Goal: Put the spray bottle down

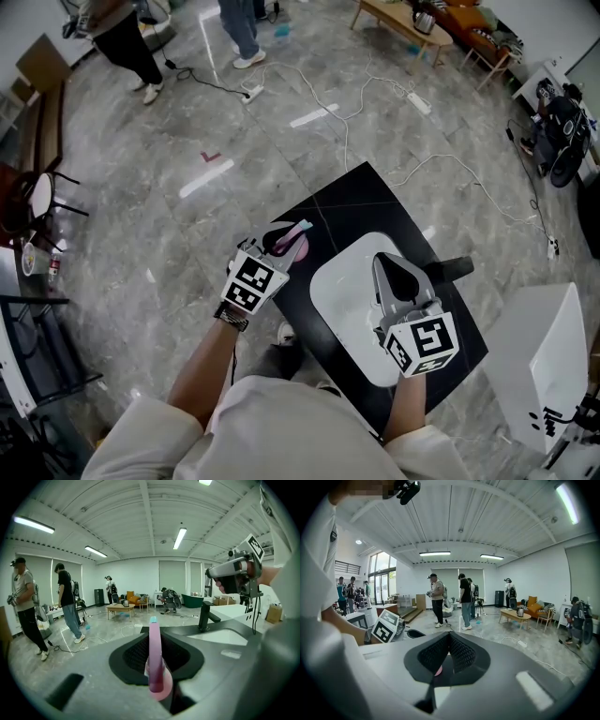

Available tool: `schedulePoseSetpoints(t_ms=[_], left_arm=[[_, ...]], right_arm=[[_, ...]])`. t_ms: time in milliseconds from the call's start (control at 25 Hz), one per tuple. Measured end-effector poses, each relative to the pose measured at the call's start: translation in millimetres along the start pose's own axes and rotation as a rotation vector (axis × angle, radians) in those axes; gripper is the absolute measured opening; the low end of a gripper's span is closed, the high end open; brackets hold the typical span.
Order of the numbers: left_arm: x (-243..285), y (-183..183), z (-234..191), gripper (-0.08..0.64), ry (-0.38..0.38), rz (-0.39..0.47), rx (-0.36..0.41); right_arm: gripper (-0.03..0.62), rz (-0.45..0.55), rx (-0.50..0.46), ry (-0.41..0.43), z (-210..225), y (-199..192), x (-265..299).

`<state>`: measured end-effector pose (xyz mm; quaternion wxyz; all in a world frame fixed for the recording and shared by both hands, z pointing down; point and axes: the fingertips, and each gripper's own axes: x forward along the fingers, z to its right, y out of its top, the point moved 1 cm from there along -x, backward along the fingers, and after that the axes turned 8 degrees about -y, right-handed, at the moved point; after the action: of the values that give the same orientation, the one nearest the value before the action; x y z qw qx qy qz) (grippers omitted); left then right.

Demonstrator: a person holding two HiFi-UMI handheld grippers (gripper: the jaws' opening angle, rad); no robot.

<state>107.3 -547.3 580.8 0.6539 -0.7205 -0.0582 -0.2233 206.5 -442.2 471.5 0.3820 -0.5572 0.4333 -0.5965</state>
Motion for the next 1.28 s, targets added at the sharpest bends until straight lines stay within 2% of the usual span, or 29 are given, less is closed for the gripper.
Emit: schedulePoseSetpoints(t_ms=[640,1280], left_arm=[[16,0,-4,0.075,-0.003,-0.001,-0.035],[17,11,-5,0.16,-0.002,0.012,-0.039]], right_arm=[[0.006,0.005,0.021,-0.013,11,2,-7],[0.006,0.023,0.019,-0.012,21,9,-15]])
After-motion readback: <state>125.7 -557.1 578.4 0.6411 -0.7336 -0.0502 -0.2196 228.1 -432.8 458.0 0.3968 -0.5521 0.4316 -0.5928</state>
